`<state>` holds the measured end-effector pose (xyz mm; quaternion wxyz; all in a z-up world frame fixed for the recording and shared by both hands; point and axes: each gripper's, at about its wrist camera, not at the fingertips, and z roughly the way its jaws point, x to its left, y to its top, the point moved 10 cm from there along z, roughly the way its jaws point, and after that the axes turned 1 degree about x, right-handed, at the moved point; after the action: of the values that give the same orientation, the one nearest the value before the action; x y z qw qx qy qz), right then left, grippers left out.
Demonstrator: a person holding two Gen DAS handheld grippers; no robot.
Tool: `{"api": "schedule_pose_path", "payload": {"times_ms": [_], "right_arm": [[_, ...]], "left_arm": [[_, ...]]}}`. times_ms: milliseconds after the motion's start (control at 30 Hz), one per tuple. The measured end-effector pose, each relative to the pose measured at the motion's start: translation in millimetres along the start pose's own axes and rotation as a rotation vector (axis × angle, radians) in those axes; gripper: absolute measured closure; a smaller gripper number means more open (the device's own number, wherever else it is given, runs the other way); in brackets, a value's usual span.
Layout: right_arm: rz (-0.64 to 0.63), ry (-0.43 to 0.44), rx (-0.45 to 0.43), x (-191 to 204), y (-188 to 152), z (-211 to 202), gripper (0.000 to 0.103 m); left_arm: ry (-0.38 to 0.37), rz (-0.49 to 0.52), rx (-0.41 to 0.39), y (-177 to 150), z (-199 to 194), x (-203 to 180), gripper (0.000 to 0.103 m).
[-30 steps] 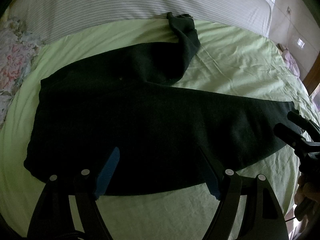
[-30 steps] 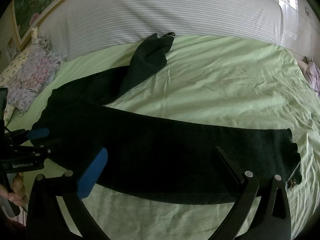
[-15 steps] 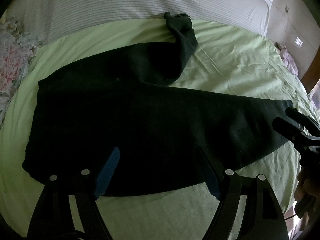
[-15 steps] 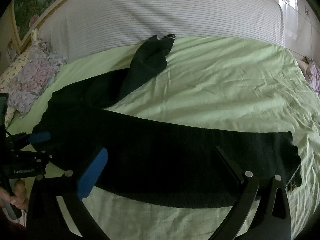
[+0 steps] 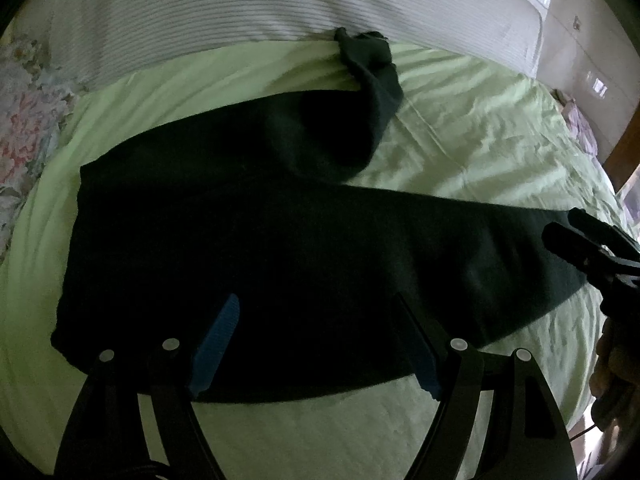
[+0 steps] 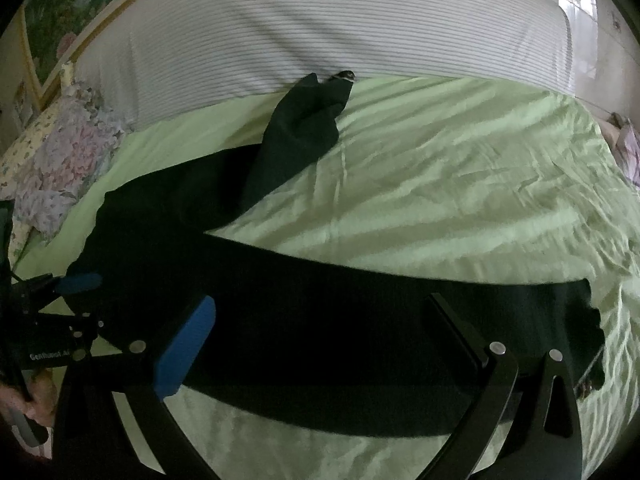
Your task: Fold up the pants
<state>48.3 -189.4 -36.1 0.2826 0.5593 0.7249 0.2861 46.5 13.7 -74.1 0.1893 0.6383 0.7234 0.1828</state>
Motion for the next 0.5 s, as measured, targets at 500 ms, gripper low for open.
{"api": "schedule_pose_path", "payload": {"times_ms": [500], "right_arm": [[0.016, 0.056, -0.038, 24.6, 102.8, 47.7, 0.001]], "left_arm": [[0.015, -0.036, -0.019, 77.2, 16.3, 42.0, 0.024]]}}
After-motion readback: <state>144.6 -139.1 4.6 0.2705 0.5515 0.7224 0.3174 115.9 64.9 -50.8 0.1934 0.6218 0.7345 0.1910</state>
